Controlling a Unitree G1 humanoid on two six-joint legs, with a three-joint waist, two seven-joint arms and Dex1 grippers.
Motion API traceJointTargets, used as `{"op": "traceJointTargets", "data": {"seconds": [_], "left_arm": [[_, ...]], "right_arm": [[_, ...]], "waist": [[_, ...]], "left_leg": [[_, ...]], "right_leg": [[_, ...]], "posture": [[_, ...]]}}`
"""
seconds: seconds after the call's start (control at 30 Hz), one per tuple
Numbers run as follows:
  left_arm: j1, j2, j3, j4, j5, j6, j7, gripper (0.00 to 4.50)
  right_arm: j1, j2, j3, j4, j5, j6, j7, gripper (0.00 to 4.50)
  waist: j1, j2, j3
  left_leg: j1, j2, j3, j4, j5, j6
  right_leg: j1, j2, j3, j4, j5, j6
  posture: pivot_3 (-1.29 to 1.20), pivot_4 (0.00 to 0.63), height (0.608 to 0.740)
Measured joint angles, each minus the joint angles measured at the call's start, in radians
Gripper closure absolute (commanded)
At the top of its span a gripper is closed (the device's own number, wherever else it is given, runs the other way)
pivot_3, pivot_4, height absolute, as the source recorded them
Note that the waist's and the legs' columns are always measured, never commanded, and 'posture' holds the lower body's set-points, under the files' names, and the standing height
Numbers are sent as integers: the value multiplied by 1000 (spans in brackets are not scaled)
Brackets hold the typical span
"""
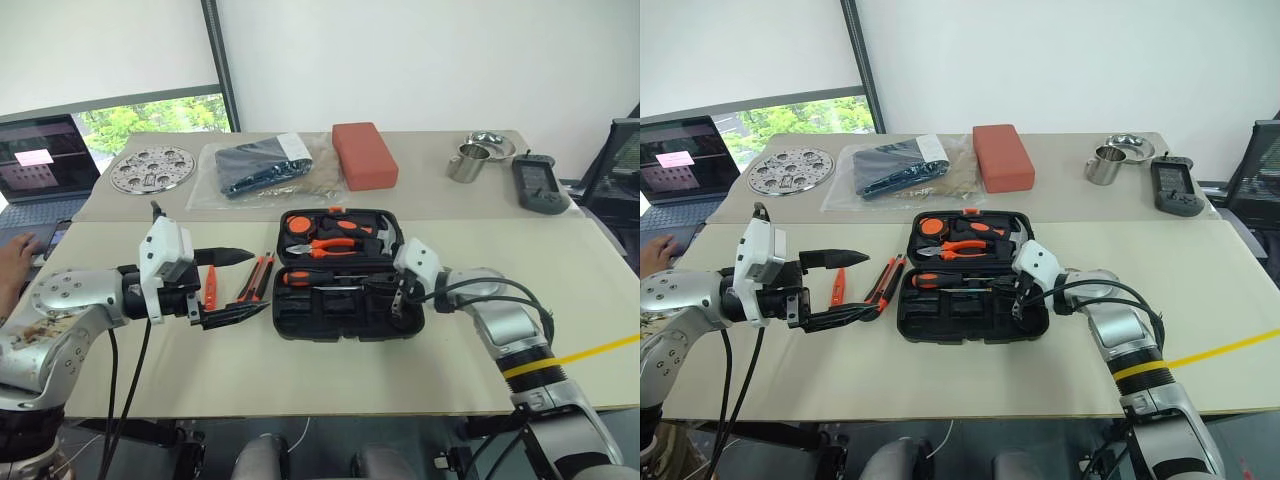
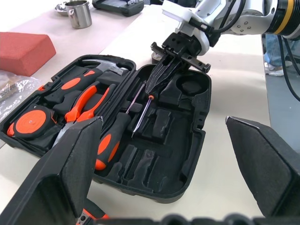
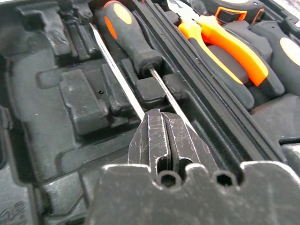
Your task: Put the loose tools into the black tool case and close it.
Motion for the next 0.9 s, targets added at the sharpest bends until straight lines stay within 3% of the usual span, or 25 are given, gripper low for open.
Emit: {"op": "traceJointTargets", "data": {"seconds": [0.37, 0.67, 0.9], "left_arm": [[-13, 0, -1, 11, 0, 0, -4, 0], [-23, 0, -2, 11, 0, 1, -4, 0], [-23, -1, -3, 11, 0, 1, 0, 0]], "right_arm": [[-32, 64, -27, 48, -30, 41, -94, 4449], [62, 12, -114, -140, 156, 195, 21, 4449], [118, -16, -122, -190, 166, 217, 14, 4449]], "waist": [[5, 0, 0], [10, 4, 3], [5, 7, 5]], "left_leg": [[-6, -1, 0, -1, 0, 1], [-16, -1, 0, -1, 3, 5], [-16, -1, 0, -2, 3, 5]], "right_leg": [[-3, 0, -1, -1, 0, -2], [-9, 2, -1, -2, 0, -1], [-9, 4, -1, -6, 0, -1]], "posture": [[0, 150, 740], [0, 150, 740], [0, 150, 740]]}}
